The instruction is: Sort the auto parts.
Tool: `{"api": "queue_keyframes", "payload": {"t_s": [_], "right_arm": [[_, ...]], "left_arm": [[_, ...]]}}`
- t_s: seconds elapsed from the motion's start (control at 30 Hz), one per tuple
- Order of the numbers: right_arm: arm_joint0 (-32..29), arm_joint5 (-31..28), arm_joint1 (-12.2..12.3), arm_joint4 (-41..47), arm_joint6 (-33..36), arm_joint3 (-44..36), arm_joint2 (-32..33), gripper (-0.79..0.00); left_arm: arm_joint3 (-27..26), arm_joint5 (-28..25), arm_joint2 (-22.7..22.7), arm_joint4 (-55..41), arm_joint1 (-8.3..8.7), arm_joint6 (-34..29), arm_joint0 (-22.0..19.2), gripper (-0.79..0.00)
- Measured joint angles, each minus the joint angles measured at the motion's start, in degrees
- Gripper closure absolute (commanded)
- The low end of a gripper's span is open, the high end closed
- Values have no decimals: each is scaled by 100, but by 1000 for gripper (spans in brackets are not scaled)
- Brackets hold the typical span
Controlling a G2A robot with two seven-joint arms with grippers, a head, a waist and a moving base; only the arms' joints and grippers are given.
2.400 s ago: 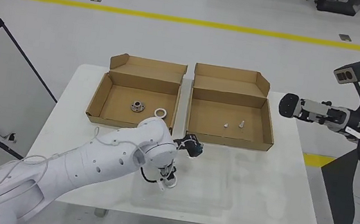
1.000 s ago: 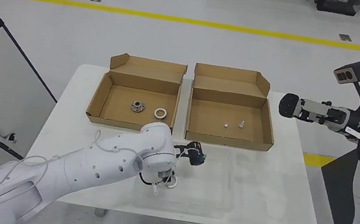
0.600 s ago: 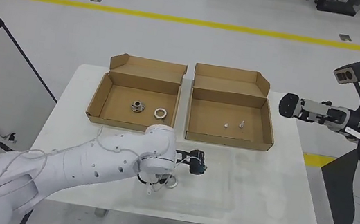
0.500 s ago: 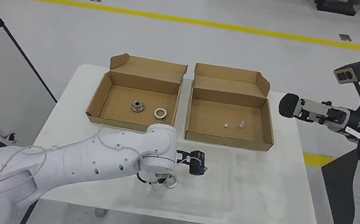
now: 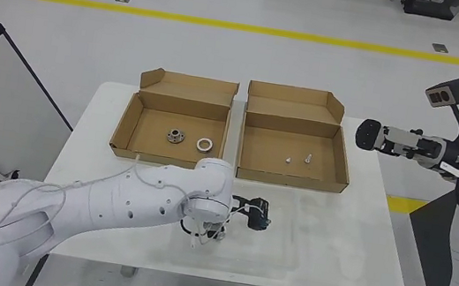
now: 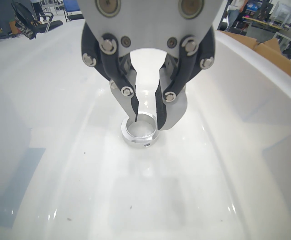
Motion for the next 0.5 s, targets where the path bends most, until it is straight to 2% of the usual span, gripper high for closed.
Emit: {"api": "queue_keyframes", "payload": {"t_s": [0.5], "right_arm": [[0,0,0,0,0,0,0,-785]], "left_arm": [[412,68,0,93,-253,-67,57,-249]]}}
